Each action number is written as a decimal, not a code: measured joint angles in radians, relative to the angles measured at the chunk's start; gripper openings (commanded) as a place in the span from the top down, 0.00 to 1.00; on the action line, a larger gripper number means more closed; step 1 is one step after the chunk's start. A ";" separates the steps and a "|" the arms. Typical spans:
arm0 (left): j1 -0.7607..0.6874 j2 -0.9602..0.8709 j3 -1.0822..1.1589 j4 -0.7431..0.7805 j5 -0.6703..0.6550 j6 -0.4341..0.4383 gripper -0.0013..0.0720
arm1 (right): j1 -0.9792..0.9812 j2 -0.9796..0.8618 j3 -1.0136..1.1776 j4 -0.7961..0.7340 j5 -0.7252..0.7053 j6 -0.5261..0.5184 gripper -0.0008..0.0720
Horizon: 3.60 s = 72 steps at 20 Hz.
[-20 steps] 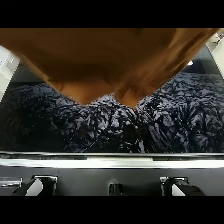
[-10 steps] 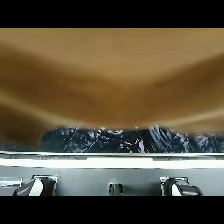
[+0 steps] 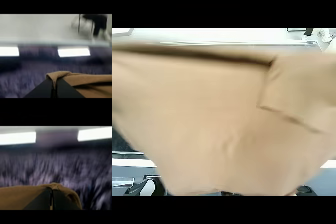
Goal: Fold the clothes and pants, and hang the long-sleeved shirts on hangers.
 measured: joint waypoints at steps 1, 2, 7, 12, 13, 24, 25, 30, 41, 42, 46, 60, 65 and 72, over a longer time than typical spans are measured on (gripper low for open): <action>-0.039 -0.018 -0.129 0.054 0.008 -0.010 0.96 | 0.005 -0.053 -0.104 0.022 0.016 -0.002 0.95; -0.074 -0.040 -0.243 0.095 0.039 -0.015 0.96 | 0.014 -0.107 -0.204 0.039 0.006 -0.004 0.95; -0.184 -0.327 -0.550 0.164 0.271 -0.050 0.96 | 0.077 -0.457 -0.441 0.102 -0.206 0.022 0.94; -0.224 -0.648 -0.410 0.102 0.391 -0.054 0.96 | 0.096 -0.642 -0.365 0.154 -0.561 0.071 0.94; -0.232 -0.692 -0.369 0.097 0.409 -0.054 0.95 | 0.097 -0.655 -0.356 0.158 -0.637 0.093 0.94; -0.320 -0.905 -0.186 0.080 0.553 -0.058 0.95 | 0.096 -0.768 -0.331 0.173 -0.933 0.198 0.94; -0.324 -0.905 -0.182 0.080 0.548 -0.058 0.95 | 0.089 -0.766 -0.327 0.173 -0.926 0.198 0.94; -0.299 -0.855 -0.143 0.080 0.370 -0.058 0.95 | -0.004 -0.698 -0.288 0.172 -0.649 0.177 0.94; -0.283 -0.834 -0.294 0.179 -0.078 -0.058 0.95 | -0.043 -0.668 -0.373 0.078 -0.047 0.078 0.94; -0.283 -0.834 -0.302 0.180 -0.087 -0.060 0.95 | -0.044 -0.672 -0.378 0.079 -0.043 0.079 0.94; -0.296 -0.834 -0.317 0.183 -0.105 -0.075 0.95 | -0.044 -0.679 -0.387 0.079 -0.044 0.087 0.94; -0.258 -0.851 -0.323 0.194 -0.129 -0.060 0.27 | -0.045 -0.681 -0.386 -0.025 -0.026 0.081 0.28; -0.173 -0.796 -0.317 0.246 -0.246 -0.056 0.28 | -0.106 -0.637 -0.383 -0.063 0.093 0.040 0.29; -0.084 -0.556 -0.750 0.324 -0.168 0.044 0.38 | -0.238 -0.515 -0.505 -0.050 0.136 0.038 0.29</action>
